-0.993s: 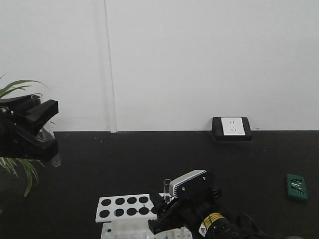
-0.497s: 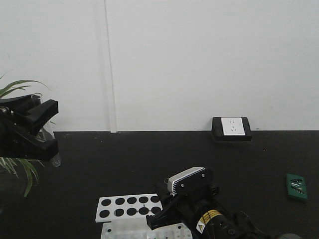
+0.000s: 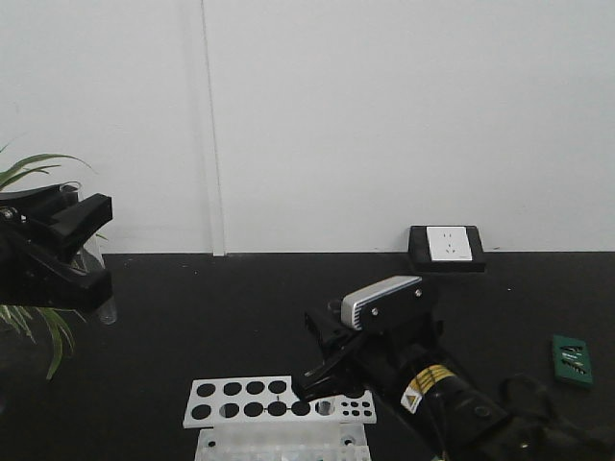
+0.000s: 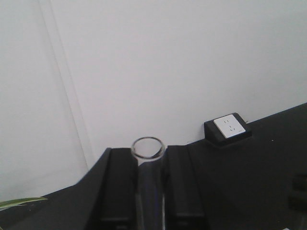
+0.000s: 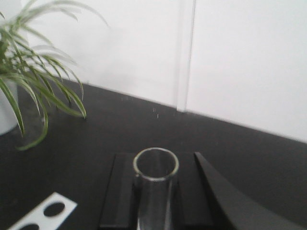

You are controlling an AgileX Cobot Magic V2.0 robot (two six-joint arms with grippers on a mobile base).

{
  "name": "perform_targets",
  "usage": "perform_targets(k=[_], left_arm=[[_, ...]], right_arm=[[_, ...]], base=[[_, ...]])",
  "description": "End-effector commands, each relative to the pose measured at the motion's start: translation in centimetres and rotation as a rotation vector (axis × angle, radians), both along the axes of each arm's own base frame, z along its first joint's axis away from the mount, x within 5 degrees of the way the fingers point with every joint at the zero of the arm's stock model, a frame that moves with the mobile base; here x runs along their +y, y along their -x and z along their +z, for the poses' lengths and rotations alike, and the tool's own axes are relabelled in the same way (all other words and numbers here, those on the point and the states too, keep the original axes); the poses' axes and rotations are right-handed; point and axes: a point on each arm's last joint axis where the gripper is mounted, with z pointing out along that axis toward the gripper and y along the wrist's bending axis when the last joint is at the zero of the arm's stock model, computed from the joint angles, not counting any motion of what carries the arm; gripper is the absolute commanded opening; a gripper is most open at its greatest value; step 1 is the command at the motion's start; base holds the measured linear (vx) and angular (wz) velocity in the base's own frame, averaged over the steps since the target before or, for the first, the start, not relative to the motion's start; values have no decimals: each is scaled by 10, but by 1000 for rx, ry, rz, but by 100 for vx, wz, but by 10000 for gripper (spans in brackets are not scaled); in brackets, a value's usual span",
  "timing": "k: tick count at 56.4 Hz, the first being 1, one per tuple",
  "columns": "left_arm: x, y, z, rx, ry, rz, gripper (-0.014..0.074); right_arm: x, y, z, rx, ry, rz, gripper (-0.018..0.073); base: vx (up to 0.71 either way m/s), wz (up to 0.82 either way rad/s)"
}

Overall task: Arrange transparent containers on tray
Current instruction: 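Grasp the taller glass tube with the right gripper and lift it out, then drive the base to the yellow tray holding both tubes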

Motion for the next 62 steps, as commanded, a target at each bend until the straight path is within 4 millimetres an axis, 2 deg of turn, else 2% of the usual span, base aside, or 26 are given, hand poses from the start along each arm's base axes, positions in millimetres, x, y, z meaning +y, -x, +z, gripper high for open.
perform_targets(k=[1, 7, 17, 22, 32, 38, 44, 62], left_arm=[[1, 8, 22, -102, 60, -13, -6], [1, 8, 25, -59, 47, -5, -4], [4, 10, 39, 14, 17, 15, -3], [5, 10, 36, 62, 0, 23, -3], [12, 30, 37, 99, 48, 20, -3], [17, 47, 41, 62, 76, 15, -3], [19, 54, 41, 53, 79, 14, -3], [19, 53, 40, 57, 78, 14, -3]], right_arm=[[-13, 17, 58, -156, -49, -7, -9], [-30, 42, 94, -172, -58, -23, -9], [-57, 85, 135, -171, -68, -34, -9], [-68, 104, 145, -144, -51, -23, -9], [-85, 137, 155, -79, -7, 8, -9], [-90, 146, 159, -87, -10, 11, -9], [-91, 147, 161, -105, -19, 9, -9], [-91, 147, 163, -117, -27, 7, -9]], base=[[0, 0], [0, 0], [0, 0], [0, 0], [0, 0], [0, 0], [0, 0], [0, 0]])
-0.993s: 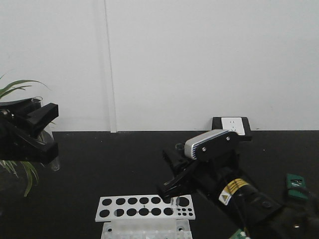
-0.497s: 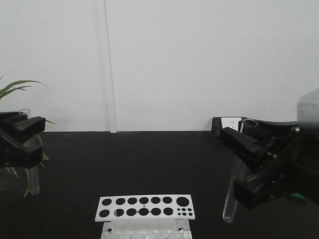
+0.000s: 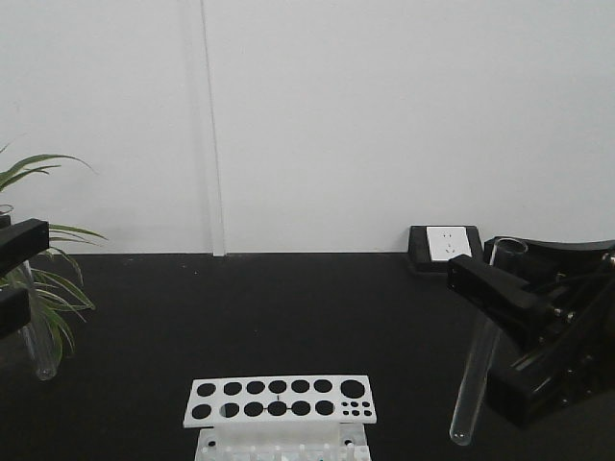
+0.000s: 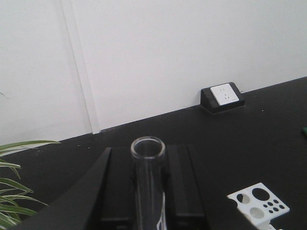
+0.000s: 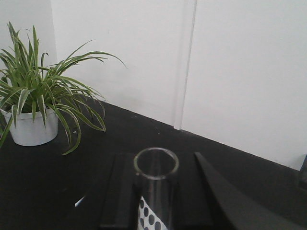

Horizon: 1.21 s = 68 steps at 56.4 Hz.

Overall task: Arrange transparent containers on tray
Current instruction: 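Drive the base to the yellow tray holding both tubes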

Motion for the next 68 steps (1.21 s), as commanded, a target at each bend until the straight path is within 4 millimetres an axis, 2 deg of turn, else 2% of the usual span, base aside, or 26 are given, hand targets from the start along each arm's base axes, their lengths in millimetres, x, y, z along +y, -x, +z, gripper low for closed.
perform_targets(k=[1, 68], left_arm=[[0, 5, 19, -114, 54, -13, -3], [0, 5, 19, -112, 54, -13, -3]], right_arm=[[-5, 3, 20, -120, -60, -19, -9], [-5, 3, 20, -120, -61, -19, -9]], base=[[0, 0], [-2, 0]])
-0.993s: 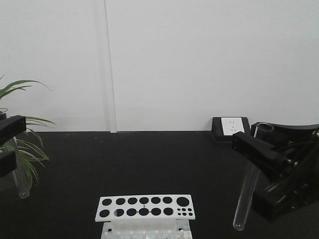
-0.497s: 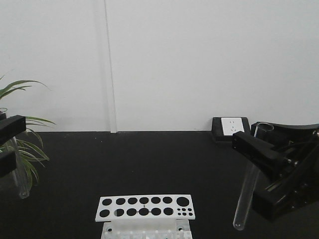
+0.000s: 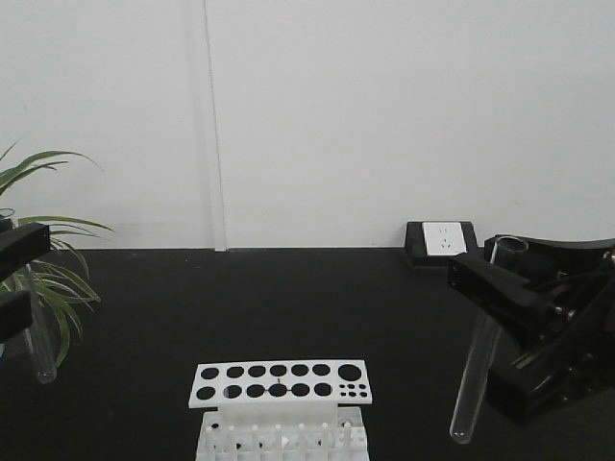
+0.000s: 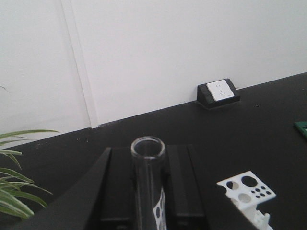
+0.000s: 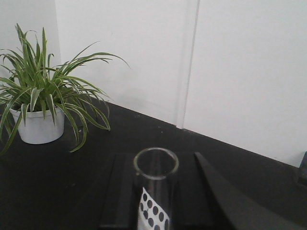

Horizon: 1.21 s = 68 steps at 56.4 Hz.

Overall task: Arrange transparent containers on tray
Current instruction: 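Drive the base to the yellow tray holding both tubes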

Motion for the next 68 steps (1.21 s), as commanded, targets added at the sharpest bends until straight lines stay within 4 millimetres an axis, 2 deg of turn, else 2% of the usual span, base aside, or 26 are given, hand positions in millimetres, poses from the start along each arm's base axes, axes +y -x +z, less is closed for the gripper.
perform_targets(k=[1, 68], left_arm=[[0, 5, 20, -116, 54, -13, -3], [0, 5, 20, -116, 54, -13, -3]], right_arm=[[-4, 3, 20, -115, -58, -18, -9], [-4, 3, 18, -102, -50, -15, -9]], base=[[-15, -1], [-25, 7]])
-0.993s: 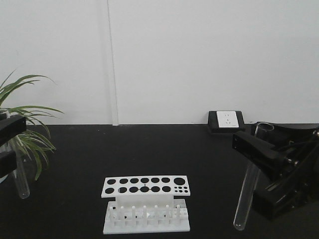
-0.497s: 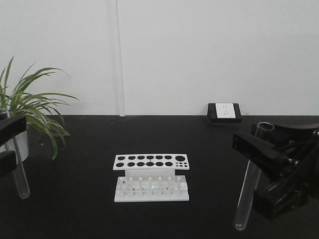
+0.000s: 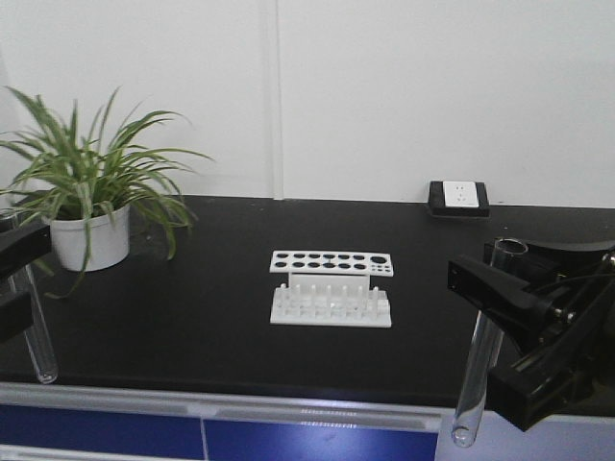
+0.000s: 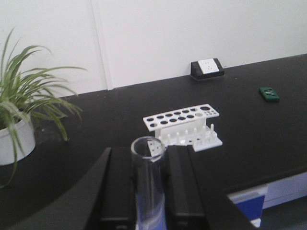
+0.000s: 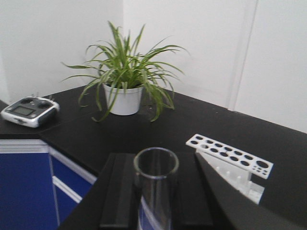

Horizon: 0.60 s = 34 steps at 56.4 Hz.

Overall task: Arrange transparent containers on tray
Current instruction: 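Drive the base to the yellow tray holding both tubes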

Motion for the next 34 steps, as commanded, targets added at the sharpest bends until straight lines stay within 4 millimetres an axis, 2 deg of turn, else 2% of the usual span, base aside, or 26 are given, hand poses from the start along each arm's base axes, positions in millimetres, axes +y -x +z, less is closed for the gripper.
perform_targets(k=[1, 34], left_arm=[[0, 5, 20, -117, 53, -12, -3], [0, 5, 20, -117, 53, -12, -3]], right_arm=[[-4, 3, 19, -109, -55, -16, -9], [-4, 3, 19, -109, -55, -16, -9]], base=[[-34, 17], [-37, 20]])
